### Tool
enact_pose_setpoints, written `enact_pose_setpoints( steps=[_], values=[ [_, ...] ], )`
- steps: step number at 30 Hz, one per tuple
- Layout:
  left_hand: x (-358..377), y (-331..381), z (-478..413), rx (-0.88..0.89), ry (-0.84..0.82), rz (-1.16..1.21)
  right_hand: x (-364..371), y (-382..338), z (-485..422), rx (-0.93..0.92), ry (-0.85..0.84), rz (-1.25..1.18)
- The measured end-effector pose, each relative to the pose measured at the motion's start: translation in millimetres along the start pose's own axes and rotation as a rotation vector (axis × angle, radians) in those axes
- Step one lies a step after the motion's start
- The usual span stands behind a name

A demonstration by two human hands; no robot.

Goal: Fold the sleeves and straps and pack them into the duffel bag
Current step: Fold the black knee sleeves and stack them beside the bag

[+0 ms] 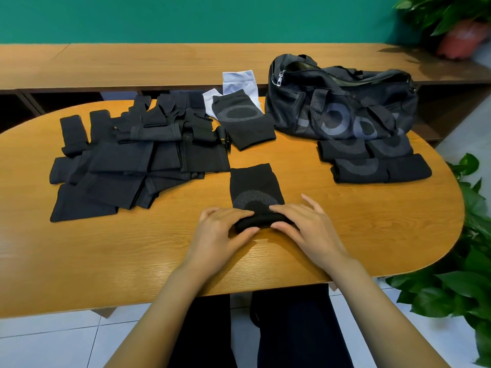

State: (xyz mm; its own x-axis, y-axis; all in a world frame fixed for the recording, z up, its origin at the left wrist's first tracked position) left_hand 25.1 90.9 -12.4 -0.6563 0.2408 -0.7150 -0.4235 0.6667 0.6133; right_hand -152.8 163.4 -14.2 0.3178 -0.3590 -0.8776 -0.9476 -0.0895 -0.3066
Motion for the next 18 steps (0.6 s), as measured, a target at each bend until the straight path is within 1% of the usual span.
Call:
enact_pose_setpoints(
  steps=[6,7,9,12,14,15,18],
  values=[
    [0,0,-7,-0.089,0.082,0.051,-11,-6,-13,0.065,0.137,-0.078],
    [-1,2,-9,-0.097,0.106,0.020,-12,-6,-17,0.087,0.126,-0.087],
    [-2,7,-12,-0.074,0.150,-0.121,-10,-6,-27,0.122,0.077,-0.080],
    [0,15,-14,0.043,0.172,-0.296,-6,-3,-39,0.144,-0.004,-0.025],
    [3,17,-13,0.106,0.143,-0.314,-4,0,-44,0.158,-0.026,-0.010],
    [6,16,-13,0.107,0.110,-0.315,-2,1,-47,0.160,-0.026,-0.008],
    [14,8,-12,0.026,-0.032,-0.336,4,4,-51,0.159,-0.025,0.019]
  ],
)
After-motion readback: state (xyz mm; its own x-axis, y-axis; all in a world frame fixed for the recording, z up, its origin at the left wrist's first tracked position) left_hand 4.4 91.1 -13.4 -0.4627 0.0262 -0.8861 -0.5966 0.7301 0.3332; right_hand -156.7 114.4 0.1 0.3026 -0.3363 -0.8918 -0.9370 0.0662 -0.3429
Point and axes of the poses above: each hand's wrist, its own z-axis away from the middle knuckle, its own x-axis out of the palm, y = z × x, the point moved 5 cm from there along -z, towards the middle knuckle, and after that the axes turned 3 degrees about z, right-handed, at the moved point
